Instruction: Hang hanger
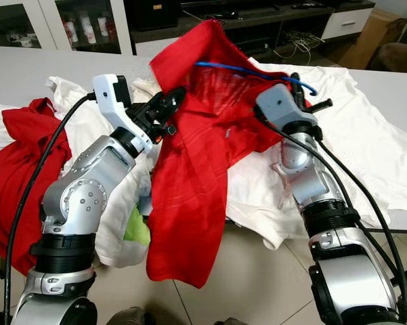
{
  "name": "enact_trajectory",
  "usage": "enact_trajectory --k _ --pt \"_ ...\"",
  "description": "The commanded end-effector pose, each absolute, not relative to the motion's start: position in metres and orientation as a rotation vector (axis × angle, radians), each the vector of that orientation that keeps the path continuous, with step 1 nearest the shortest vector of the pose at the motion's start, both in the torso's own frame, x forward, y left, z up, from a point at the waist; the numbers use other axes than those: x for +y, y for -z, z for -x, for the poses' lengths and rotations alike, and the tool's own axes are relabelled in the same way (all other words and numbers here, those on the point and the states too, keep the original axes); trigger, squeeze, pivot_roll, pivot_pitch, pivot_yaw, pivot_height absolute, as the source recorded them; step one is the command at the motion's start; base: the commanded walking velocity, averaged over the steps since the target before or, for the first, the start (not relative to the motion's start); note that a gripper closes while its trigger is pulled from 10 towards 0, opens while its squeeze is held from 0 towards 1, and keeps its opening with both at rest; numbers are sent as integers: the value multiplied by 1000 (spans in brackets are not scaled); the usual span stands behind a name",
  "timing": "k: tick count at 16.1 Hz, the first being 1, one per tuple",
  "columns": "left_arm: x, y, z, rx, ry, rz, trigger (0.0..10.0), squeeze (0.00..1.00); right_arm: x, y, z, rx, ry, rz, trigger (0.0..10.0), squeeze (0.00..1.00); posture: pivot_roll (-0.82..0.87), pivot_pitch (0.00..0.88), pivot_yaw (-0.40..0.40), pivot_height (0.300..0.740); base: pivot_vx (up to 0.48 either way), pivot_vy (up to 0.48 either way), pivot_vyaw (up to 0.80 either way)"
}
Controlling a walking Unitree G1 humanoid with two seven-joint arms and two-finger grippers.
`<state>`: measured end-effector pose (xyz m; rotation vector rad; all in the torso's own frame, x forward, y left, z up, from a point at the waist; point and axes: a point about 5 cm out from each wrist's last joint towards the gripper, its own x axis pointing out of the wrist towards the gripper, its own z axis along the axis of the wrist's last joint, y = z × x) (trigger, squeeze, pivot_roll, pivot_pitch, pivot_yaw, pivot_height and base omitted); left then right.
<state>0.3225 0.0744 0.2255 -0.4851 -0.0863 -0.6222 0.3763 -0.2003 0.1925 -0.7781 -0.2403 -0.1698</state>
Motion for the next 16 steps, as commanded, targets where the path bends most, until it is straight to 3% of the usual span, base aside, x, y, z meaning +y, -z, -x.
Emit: enact_trajectory --k 1,3,8,9,10,11,12,16 --pt "73 -226 -324 -87 621 491 0 0 -202 -193 -380 -206 153 733 0 0 103 0 -9 740 0 0 0" --pt "72 -224 -325 -85 617 487 0 0 -194 -170 -376 -114 2 707 0 0 103 0 -10 740 0 0 0" --pt "72 -221 -325 -90 623 477 0 0 -187 -161 -370 -94 -105 686 0 0 95 0 -5 740 0 0 0" --pt "70 -223 -324 -102 636 475 0 0 -183 -159 -370 -89 -138 692 2471 0 94 0 -5 740 0 0 0" --pt "70 -223 -323 -104 639 475 0 0 -183 -159 -370 -88 -142 694 2471 0 94 0 -5 740 0 0 0" --pt "69 -223 -323 -105 638 475 0 0 -183 -159 -370 -87 -140 692 7843 0 94 0 -5 740 0 0 0" --pt "70 -222 -324 -105 635 475 0 0 -184 -160 -370 -84 -141 685 10000 0 94 0 -4 740 0 0 0" --pt "71 -219 -325 -100 621 468 0 0 -180 -156 -366 -43 -258 700 10000 0 95 0 -5 740 0 0 0"
